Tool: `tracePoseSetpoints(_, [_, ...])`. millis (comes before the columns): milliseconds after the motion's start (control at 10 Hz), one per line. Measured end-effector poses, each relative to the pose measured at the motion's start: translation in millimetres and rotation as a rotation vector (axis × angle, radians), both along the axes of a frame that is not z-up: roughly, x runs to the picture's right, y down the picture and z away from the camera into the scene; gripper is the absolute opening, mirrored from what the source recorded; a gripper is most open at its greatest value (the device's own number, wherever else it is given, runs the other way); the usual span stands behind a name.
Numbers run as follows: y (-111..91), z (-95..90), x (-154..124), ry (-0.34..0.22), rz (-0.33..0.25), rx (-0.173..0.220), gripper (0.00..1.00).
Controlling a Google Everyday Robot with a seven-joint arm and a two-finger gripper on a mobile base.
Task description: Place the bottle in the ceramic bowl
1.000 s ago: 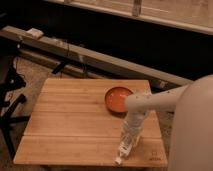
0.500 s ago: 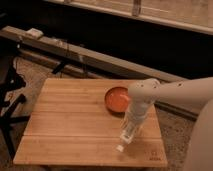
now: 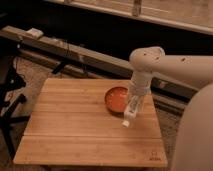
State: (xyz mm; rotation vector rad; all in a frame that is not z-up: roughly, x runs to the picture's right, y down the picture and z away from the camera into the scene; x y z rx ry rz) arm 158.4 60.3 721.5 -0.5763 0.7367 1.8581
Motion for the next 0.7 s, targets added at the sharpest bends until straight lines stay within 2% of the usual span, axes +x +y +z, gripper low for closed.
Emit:
tracePoseSetpoints(200, [-21.3,27.1,12.1,-0.032,-0.010,0.005,0.00])
tracePoseSetpoints(500, [-21.4,79.7,10.4,-0.089,-0.015,-0.004,0.01])
tracePoseSetpoints(600, [-23.9,98.5,-0.9,-0.119,-0.025,0.003,0.07])
tracePoseSetpoints(700, [-26.9,110.3,-15.9,-0.151,-0.041,0.003,0.18])
